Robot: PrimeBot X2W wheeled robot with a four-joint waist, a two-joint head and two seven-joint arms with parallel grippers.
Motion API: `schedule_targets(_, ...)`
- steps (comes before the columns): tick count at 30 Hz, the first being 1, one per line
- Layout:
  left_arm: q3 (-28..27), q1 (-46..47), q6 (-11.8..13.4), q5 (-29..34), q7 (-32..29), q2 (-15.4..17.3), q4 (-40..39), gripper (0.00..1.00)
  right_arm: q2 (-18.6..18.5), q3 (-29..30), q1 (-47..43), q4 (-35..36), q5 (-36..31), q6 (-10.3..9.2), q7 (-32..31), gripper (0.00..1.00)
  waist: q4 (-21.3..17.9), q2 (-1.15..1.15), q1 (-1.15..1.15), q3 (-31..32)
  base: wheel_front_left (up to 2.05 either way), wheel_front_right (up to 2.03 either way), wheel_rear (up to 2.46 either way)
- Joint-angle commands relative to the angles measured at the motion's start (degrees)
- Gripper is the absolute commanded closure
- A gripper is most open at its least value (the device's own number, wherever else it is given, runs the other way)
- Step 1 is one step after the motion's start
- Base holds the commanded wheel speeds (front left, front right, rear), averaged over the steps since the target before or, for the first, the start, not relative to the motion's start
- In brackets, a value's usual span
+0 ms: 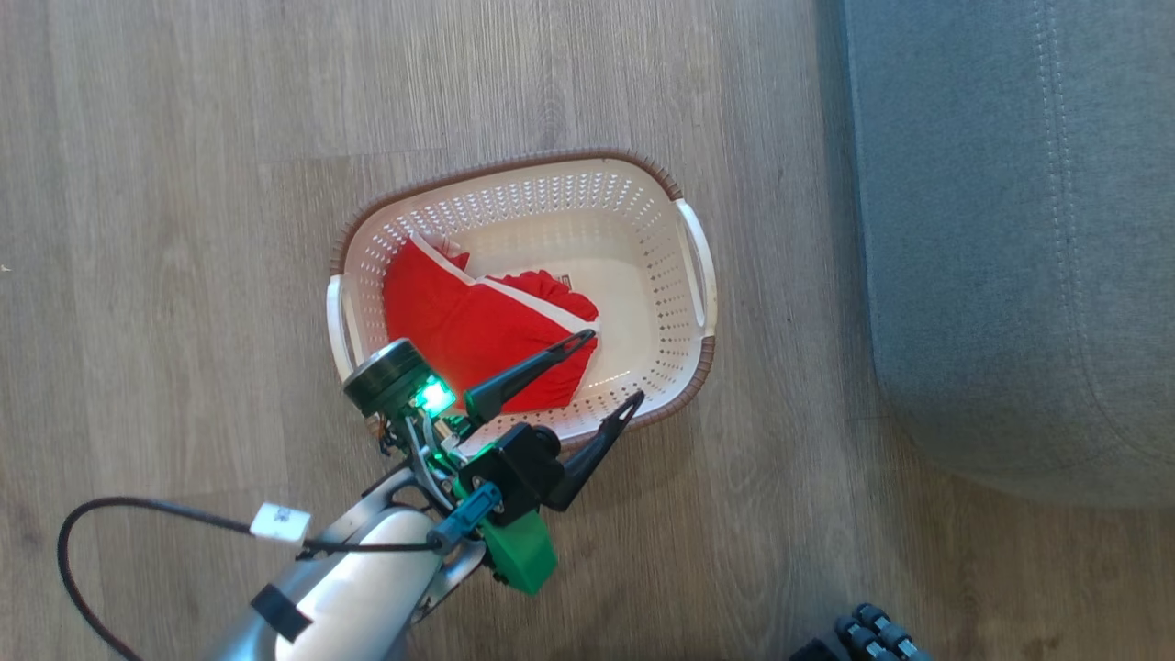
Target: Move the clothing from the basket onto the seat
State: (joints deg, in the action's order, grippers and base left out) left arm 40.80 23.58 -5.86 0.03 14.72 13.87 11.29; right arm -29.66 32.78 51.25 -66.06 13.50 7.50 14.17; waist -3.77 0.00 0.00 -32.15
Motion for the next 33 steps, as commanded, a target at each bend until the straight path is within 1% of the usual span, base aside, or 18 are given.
schedule_targets(1, -1.2, 0.3, 0.3, -0.2, 0.3, 0.9, -1.7, 0.00, -2.6, -0.8, 0.1, 0.9, -0.2, -0.01, 0.5, 1.00, 0.0, 0.00, 0.00, 0.2, 0.00, 0.00, 0.00)
schedule_targets(5, -1.0, -0.1, 0.5, -0.4, 0.3, 0.7, -1.5, 0.00, -3.5, -0.4, -0.5, -0.4, -0.4, -0.01, 0.7, 1.00, 0.0, 0.00, 0.00, 1.4, 0.00, 0.00, 0.00)
schedule_targets(6, -0.9, -0.1, 0.5, -0.5, 0.3, 0.6, -1.4, 0.00, -3.7, 0.0, -0.6, -0.5, -0.4, -0.01, 0.8, 0.70, 0.0, 0.00, 0.00, 1.7, 0.00, 0.00, 0.00)
schedule_targets(7, -0.9, -0.2, 0.5, -0.5, 0.3, 0.5, -1.4, 0.00, -3.9, 0.4, -0.8, -0.3, -0.5, -0.01, 0.8, 0.00, 0.0, 0.00, 0.00, 2.2, 0.00, 0.00, 0.00)
schedule_targets(13, -0.6, -1.2, 0.7, -1.0, 0.3, -0.4, -1.0, 0.00, -3.6, 1.0, -2.6, 1.2, -1.6, -0.01, 0.8, 0.00, -0.1, 0.00, 0.00, 5.8, 0.00, 0.00, 0.00)
schedule_targets(21, -1.5, -3.7, 1.3, -1.9, 0.3, -2.3, -0.2, 0.00, -0.8, -0.4, -6.2, 5.4, -1.3, -0.01, 0.8, 0.00, -0.7, 0.00, 0.00, 11.8, 0.00, 0.00, 0.00)
schedule_targets(25, -2.5, -4.7, 1.5, -2.1, 0.3, -3.2, -0.1, 0.00, 0.3, -0.8, -8.4, 8.5, -1.5, -0.01, 0.8, 0.00, -0.9, 0.00, 0.00, 14.5, 0.00, 0.00, 0.00)
schedule_targets(29, -4.2, -5.7, 2.0, -2.4, 0.3, -4.0, 0.3, 0.00, 2.3, -3.3, -9.9, 12.5, -0.5, -0.01, 0.8, 0.00, -1.0, 0.00, 0.00, 16.7, 0.00, 0.00, 0.00)
schedule_targets(30, -4.2, -5.7, 2.0, -2.4, 0.3, -4.0, 0.3, 0.00, 2.3, -3.3, -9.9, 12.5, -0.5, -0.01, 0.8, 0.00, -1.0, 0.00, 0.00, 16.7, 0.00, 0.00, 0.00)
schedule_targets(33, -5.4, -6.7, 2.2, -2.7, 0.3, -4.9, 0.2, 0.00, 3.7, -5.8, -11.4, 17.5, 1.7, -0.01, 0.8, 0.00, -0.8, 0.00, 0.00, 18.4, 0.00, 0.00, 0.00)
